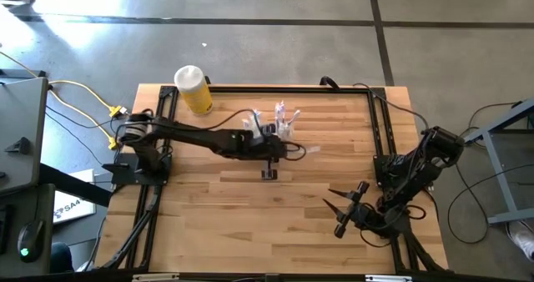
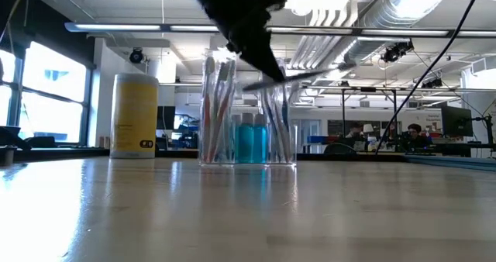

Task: Pick & Place toothbrushing station
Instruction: Put the blue toothbrush into the transparent organizer

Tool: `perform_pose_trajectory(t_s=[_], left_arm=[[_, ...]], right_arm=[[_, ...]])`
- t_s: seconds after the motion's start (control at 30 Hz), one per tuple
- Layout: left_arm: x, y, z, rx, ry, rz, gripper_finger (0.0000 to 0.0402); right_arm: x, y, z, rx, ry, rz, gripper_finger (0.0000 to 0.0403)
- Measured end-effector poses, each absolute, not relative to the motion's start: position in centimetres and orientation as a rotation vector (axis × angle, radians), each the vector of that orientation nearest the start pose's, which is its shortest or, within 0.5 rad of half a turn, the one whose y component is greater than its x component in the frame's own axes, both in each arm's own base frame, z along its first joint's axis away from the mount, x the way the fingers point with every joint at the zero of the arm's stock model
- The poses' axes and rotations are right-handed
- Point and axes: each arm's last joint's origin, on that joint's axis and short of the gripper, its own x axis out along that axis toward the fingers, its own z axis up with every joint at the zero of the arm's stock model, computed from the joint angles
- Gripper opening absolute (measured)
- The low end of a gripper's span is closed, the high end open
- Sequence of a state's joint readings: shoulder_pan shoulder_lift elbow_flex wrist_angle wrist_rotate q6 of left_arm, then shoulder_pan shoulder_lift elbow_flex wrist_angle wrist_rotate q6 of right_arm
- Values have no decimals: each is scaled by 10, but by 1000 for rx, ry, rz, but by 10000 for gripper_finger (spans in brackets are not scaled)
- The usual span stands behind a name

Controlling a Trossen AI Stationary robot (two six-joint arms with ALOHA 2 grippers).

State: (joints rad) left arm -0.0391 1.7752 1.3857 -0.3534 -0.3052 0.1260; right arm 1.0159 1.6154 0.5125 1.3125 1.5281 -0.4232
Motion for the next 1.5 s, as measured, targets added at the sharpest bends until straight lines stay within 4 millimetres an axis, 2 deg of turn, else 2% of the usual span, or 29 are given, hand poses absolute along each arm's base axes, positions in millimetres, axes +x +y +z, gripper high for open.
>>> perform_pose_trajectory(t_s=[0.2, 0.37, 0.5, 0.63, 0.73, 0.97, 1.1, 1.37, 1.5], left_arm=[[376, -6, 299, 227, 632, 202, 2], [363, -9, 331, 184, 489, 98, 1], [359, -13, 345, 147, 401, -35, 1], [359, -22, 350, 123, 346, -185, 1], [358, -32, 347, 138, 347, -229, 1], [357, -48, 344, 193, 349, -246, 1], [359, -47, 341, 211, 357, -237, 3], [359, -47, 339, 222, 367, -227, 4], [359, -47, 339, 222, 370, -227, 3]], right_arm=[[170, 202, 190, -209, 62, -582, 149], [181, 195, 190, -216, 43, -556, 149], [196, 183, 192, -253, 31, -549, 149], [210, 167, 200, -242, -7, -582, 149], [219, 160, 207, -272, -31, -580, 149], [233, 156, 234, -280, -146, -484, 149], [242, 153, 245, -294, -201, -447, 149], [253, 154, 247, -390, -183, -394, 146], [253, 152, 247, -397, -177, -405, 116]])
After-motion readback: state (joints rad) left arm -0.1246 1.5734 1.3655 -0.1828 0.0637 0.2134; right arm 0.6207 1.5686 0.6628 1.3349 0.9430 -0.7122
